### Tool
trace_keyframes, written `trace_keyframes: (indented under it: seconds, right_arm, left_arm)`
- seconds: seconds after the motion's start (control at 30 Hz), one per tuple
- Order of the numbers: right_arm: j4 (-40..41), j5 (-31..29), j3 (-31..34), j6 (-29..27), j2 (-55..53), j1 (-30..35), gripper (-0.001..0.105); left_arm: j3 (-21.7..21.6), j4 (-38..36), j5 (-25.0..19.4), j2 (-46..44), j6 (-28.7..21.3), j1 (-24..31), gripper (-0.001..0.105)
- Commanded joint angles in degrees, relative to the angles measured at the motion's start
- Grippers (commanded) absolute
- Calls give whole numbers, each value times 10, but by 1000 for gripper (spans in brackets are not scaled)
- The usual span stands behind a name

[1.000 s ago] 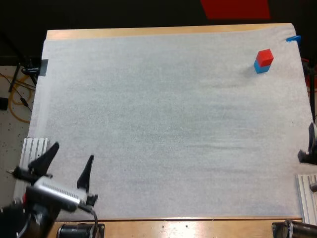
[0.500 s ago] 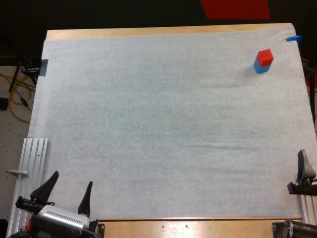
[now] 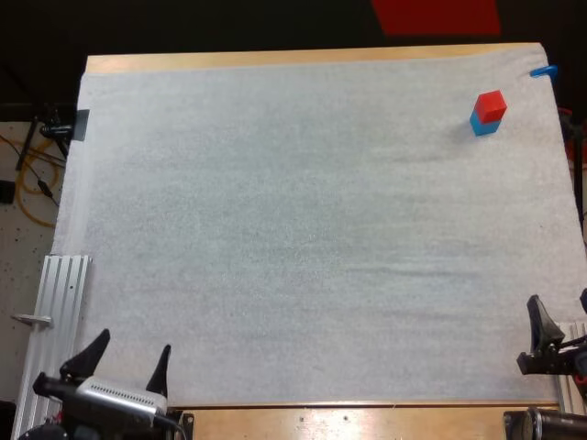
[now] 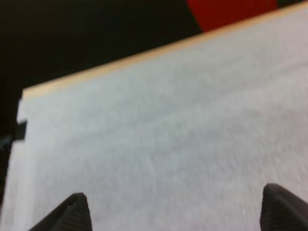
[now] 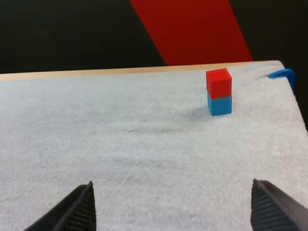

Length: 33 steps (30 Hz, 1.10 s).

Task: Stack red cube on blue cube

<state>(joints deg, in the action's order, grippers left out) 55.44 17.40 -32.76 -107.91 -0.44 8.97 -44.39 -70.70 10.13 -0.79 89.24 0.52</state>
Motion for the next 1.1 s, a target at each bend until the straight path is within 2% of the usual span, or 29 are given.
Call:
trace_keyframes:
  seconds: [0.0,0.13,0.23,0.43,0.63,1.07]
  right_arm:
    - [-16,9,3,-3,-25,0,65]
    - [-30,27,18,-3,-25,-3,65]
    - [-31,47,27,-3,-24,-16,65]
    - [-27,43,45,-3,-24,-34,65]
    - [0,43,45,-3,-24,-34,65]
    - [1,43,44,-2,-24,-34,65]
  left_arm:
    - [9,29,-8,-80,7,0,70]
    - [53,86,-8,-80,9,0,70]
    - [83,98,-20,-80,30,0,70]
    - [143,112,-40,-79,36,0,70]
    - [145,118,-40,-79,40,0,70]
    - [147,120,-40,-79,40,0,70]
